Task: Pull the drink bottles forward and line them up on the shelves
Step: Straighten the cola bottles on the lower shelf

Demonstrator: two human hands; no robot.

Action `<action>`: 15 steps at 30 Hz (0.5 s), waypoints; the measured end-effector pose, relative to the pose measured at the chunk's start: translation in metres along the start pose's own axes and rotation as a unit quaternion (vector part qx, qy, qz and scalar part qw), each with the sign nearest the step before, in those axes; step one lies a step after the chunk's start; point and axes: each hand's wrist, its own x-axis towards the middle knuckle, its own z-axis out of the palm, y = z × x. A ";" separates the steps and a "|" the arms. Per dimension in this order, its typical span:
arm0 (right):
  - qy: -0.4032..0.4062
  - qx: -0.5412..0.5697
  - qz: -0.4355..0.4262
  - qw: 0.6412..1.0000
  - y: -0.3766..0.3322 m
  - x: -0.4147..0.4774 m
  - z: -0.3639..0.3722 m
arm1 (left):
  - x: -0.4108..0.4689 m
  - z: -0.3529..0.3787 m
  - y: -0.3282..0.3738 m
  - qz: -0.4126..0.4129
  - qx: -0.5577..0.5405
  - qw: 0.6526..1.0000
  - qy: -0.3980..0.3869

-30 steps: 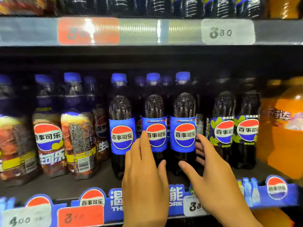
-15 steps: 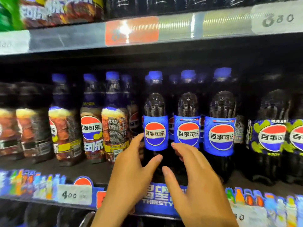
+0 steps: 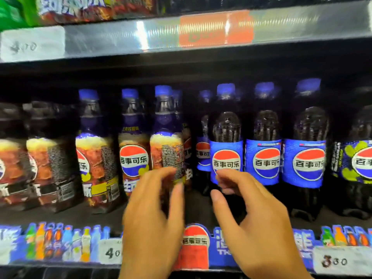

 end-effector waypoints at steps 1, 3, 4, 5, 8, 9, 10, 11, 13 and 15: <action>-0.021 0.011 0.010 1.000 -0.006 0.000 0.008 | 0.003 -0.010 -0.011 -0.007 0.015 1.000 0.023; -0.096 0.007 0.045 0.994 -0.020 0.004 0.029 | 0.010 -0.029 -0.033 -0.031 0.049 0.998 0.032; -0.127 -0.018 0.057 0.990 -0.025 0.007 0.041 | 0.013 -0.035 -0.041 -0.040 0.064 0.997 0.023; -0.144 -0.042 0.065 0.987 -0.028 0.010 0.051 | 0.015 -0.040 -0.048 -0.042 0.071 0.997 0.011; -0.130 -0.082 0.086 0.984 -0.036 0.024 0.076 | 0.022 -0.051 -0.061 -0.020 0.078 0.997 -0.003; -0.120 -0.103 0.091 0.983 -0.038 0.028 0.083 | 0.025 -0.055 -0.066 -0.011 0.085 0.996 0.004; -0.111 -0.121 0.094 0.982 -0.038 0.030 0.087 | 0.029 -0.058 -0.070 -0.010 0.087 0.996 0.012; -0.107 -0.129 0.098 0.981 -0.035 0.032 0.090 | 0.034 -0.060 -0.071 -0.012 0.084 0.996 0.017; -0.112 -0.086 0.122 0.982 -0.027 0.035 0.093 | 0.045 -0.062 -0.068 0.014 0.076 0.997 0.015; -0.128 0.011 0.160 0.979 -0.019 0.035 0.089 | 0.057 -0.061 -0.061 0.081 0.078 0.994 0.005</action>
